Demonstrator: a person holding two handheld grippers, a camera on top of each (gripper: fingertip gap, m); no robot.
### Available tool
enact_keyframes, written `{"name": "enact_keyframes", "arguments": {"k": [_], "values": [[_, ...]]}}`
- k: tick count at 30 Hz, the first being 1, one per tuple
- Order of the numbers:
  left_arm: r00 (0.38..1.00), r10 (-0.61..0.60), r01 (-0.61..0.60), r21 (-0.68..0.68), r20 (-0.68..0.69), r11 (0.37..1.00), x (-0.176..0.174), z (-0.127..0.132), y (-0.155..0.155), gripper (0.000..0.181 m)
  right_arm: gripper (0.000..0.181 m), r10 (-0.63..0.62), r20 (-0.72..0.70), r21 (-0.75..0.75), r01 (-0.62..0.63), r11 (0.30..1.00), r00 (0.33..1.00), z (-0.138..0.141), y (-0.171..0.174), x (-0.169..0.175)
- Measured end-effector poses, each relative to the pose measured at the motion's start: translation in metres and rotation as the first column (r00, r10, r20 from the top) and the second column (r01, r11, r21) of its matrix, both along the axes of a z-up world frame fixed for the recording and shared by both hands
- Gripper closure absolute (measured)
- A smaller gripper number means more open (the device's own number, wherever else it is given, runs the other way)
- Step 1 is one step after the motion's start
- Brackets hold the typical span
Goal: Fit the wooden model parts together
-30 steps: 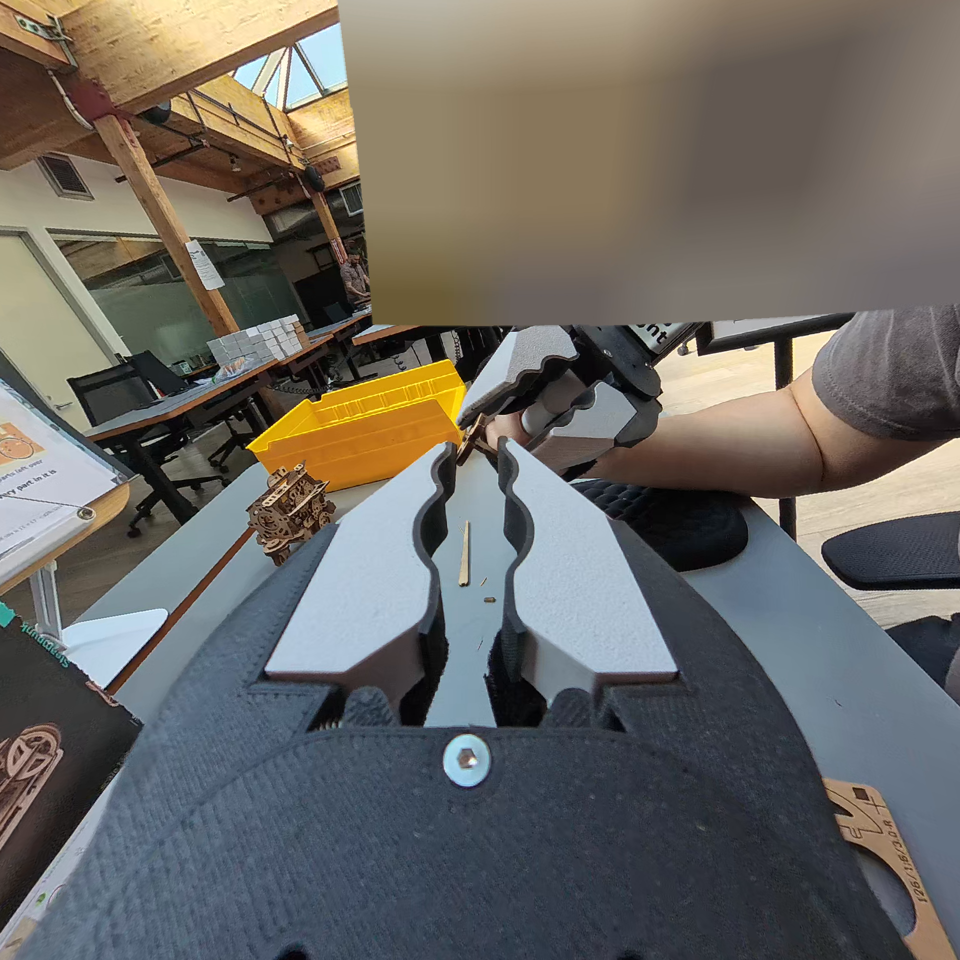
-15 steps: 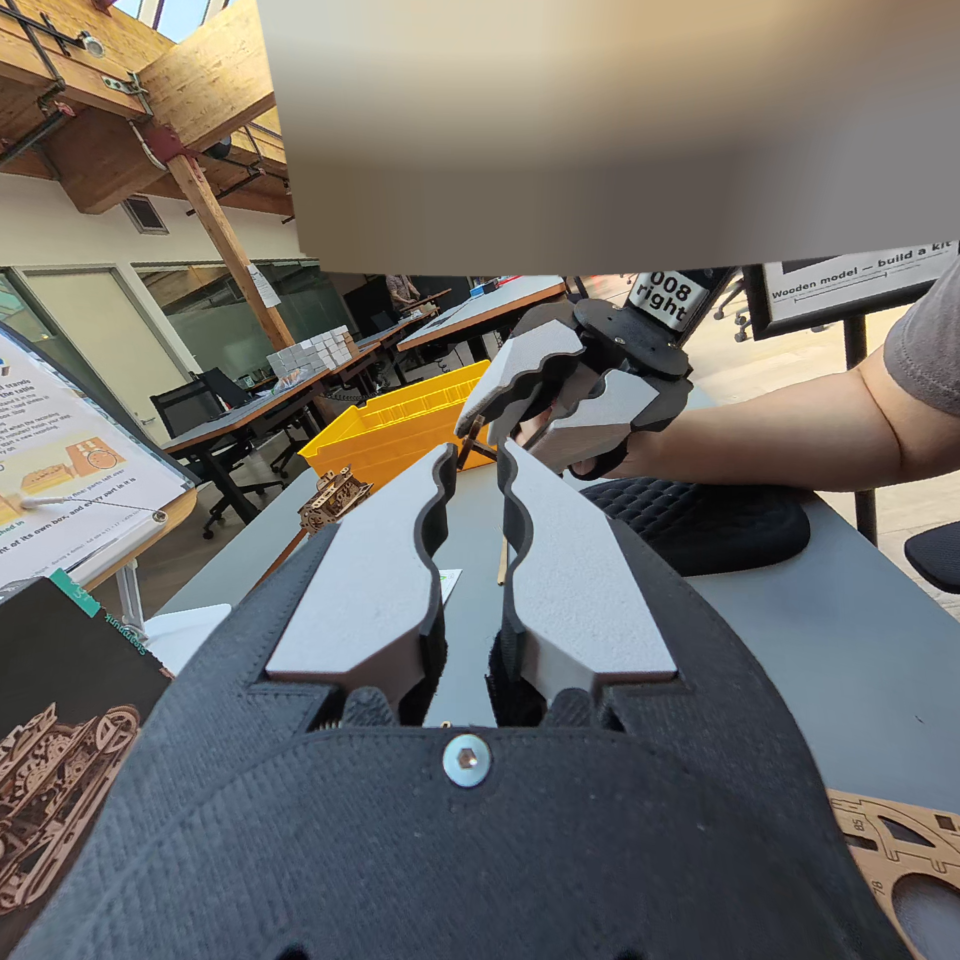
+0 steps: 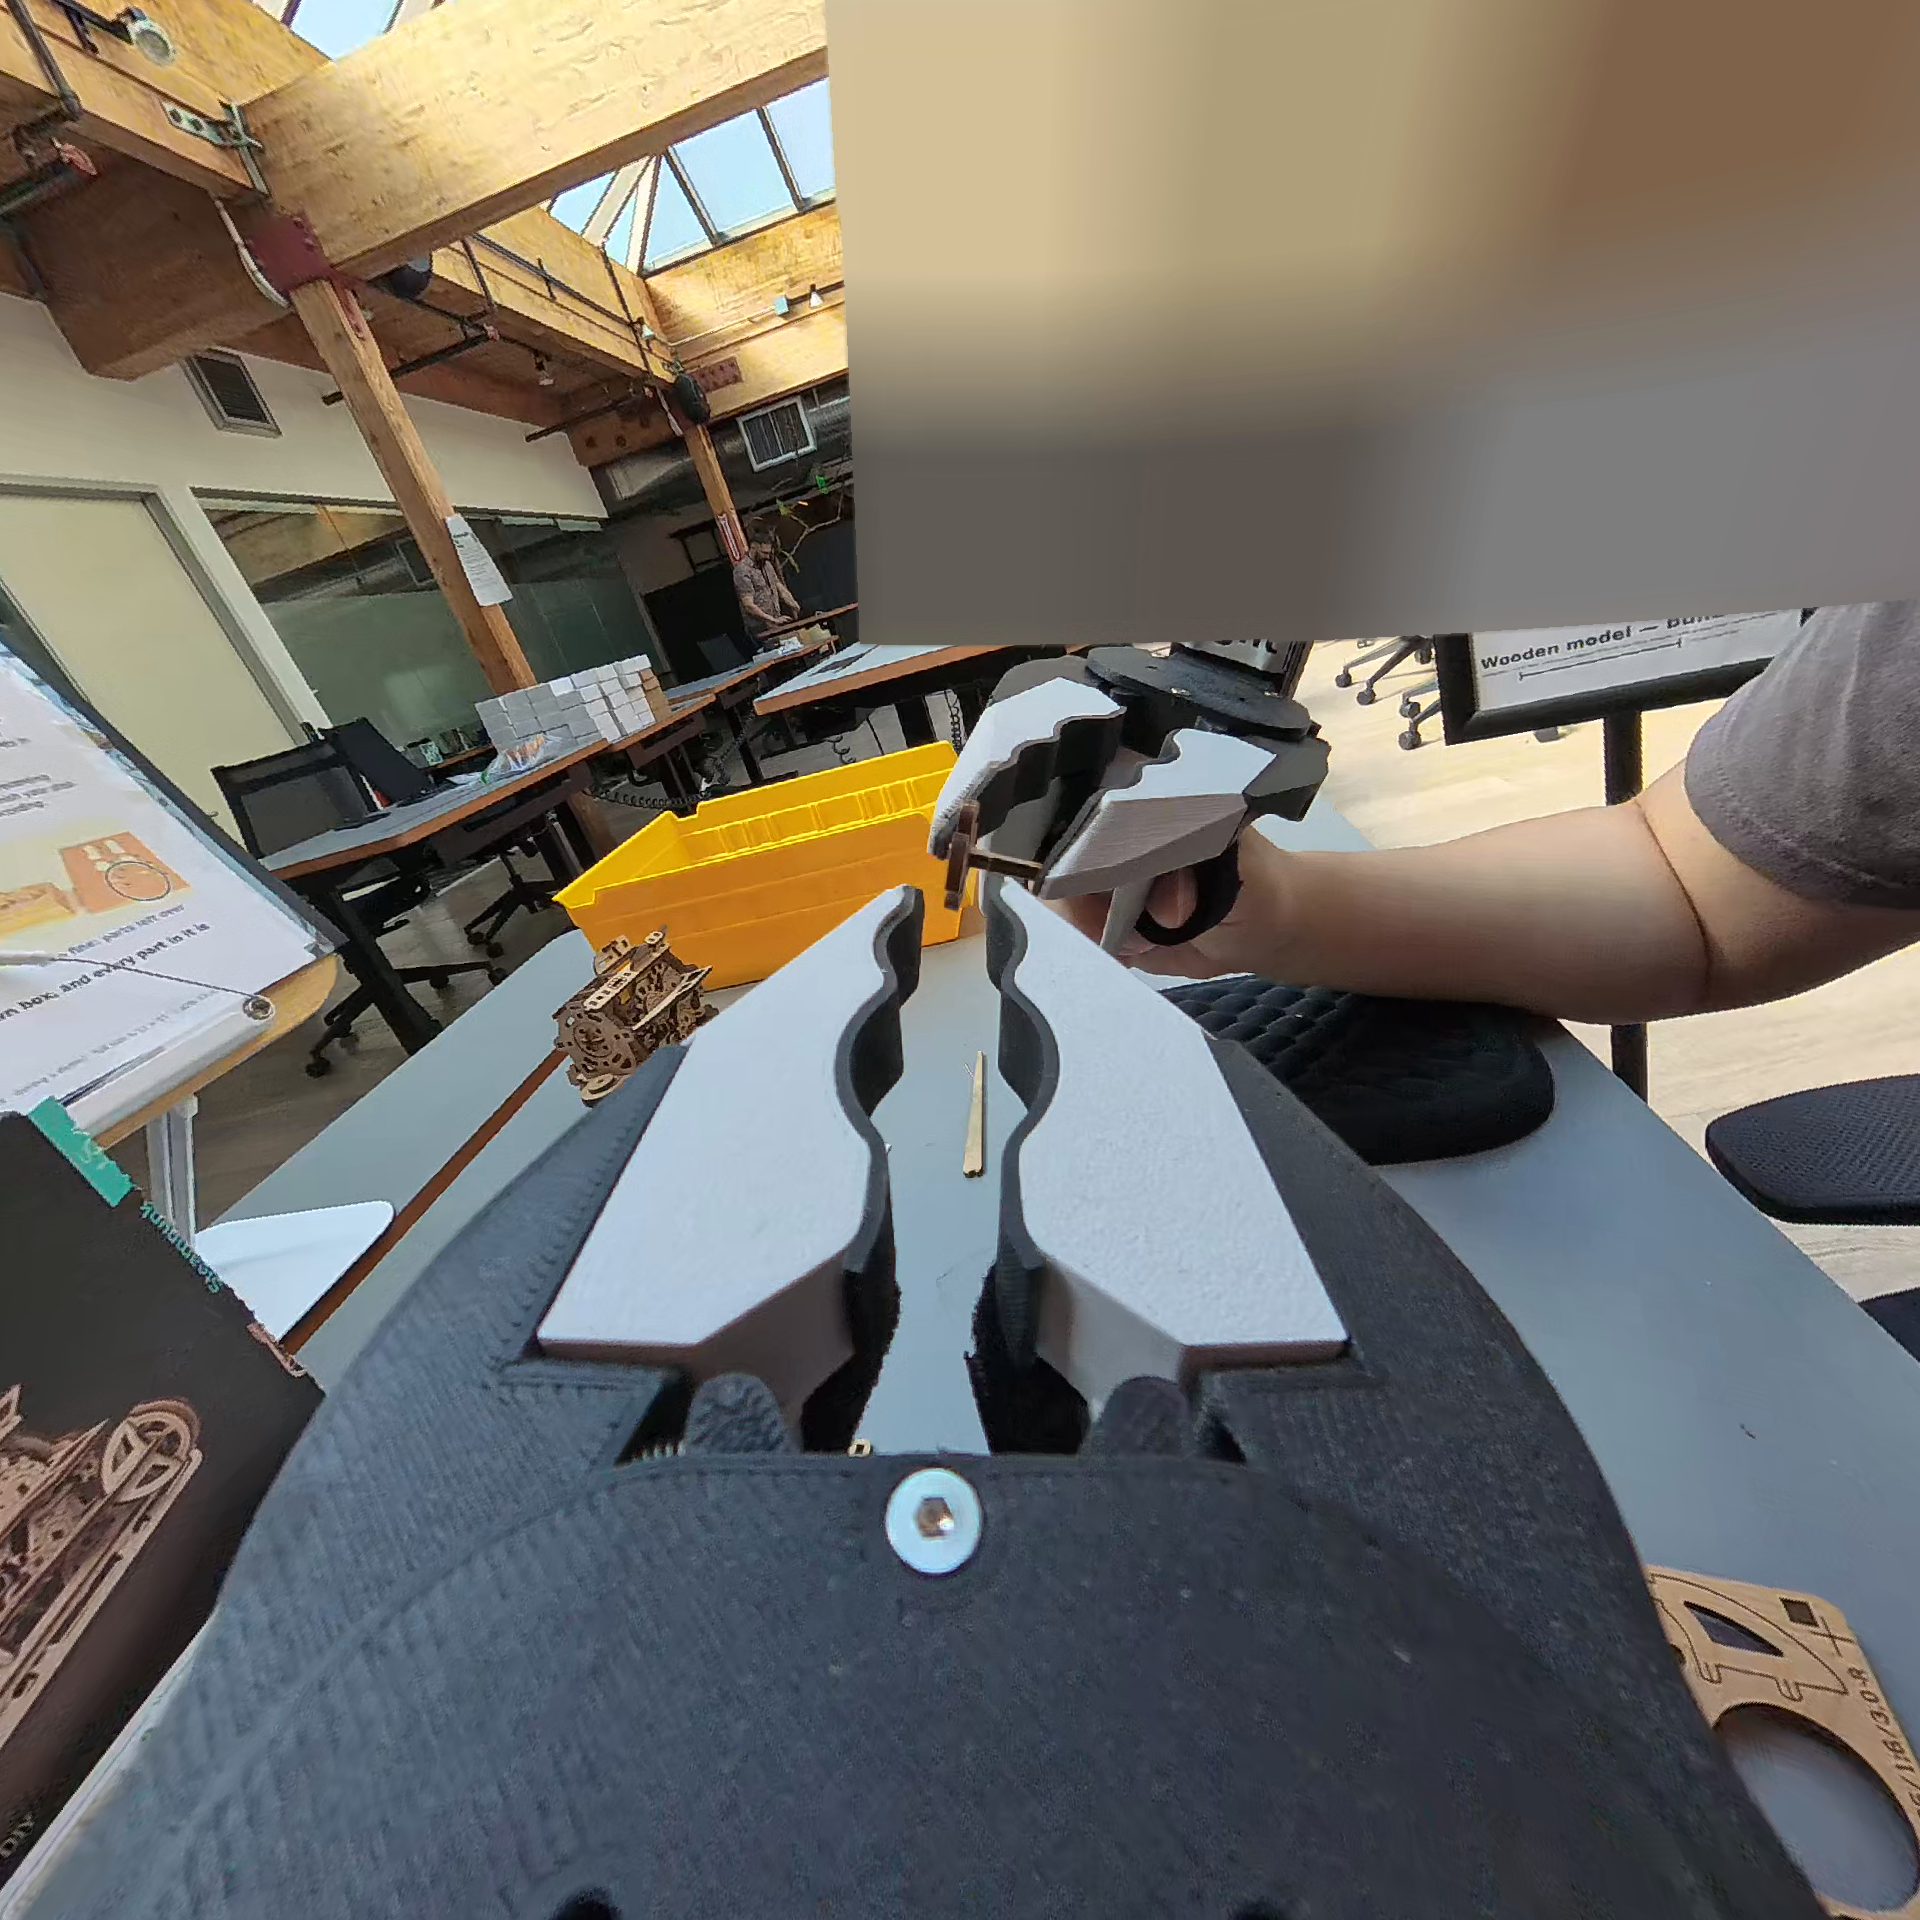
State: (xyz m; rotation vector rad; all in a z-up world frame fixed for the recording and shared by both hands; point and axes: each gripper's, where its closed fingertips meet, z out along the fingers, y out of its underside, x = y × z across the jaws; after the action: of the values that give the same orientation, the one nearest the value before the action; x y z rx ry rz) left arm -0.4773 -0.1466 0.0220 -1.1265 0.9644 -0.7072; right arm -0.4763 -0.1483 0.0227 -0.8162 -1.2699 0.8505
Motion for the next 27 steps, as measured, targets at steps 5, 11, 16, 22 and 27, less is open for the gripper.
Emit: {"name": "enact_keyframes", "arguments": {"k": [5, 11, 16, 22, 27], "values": [[1.0, -0.001, 0.002, 0.029, -0.03, 1.0, 0.004, -0.002, -0.004, 0.178, 0.162, 0.022, 0.039, -0.006, -0.022, 1.0, 0.999, -0.008, -0.003, -0.004], [0.998, 0.028, -0.025, 0.05, -0.059, 0.998, 0.004, -0.003, -0.003, 0.181, 0.162, 0.031, 0.05, -0.043, -0.029, 0.999, 0.998, -0.009, -0.002, -0.005], [1.0, 0.018, -0.018, -0.004, -0.023, 1.0, 0.004, -0.004, 0.001, 0.18, 0.161, -0.002, 0.049, -0.025, 0.003, 1.0, 0.999, -0.009, 0.002, -0.006], [0.999, 0.038, -0.039, -0.017, -0.039, 0.999, 0.002, -0.013, 0.009, 0.168, 0.161, -0.051, 0.031, 0.036, 0.049, 0.998, 0.998, -0.008, 0.007, -0.005], [0.999, -0.007, 0.006, -0.053, -0.032, 0.999, 0.0, -0.014, 0.007, 0.178, 0.162, -0.057, 0.045, 0.103, 0.053, 0.993, 0.997, -0.012, 0.005, -0.006]]}}
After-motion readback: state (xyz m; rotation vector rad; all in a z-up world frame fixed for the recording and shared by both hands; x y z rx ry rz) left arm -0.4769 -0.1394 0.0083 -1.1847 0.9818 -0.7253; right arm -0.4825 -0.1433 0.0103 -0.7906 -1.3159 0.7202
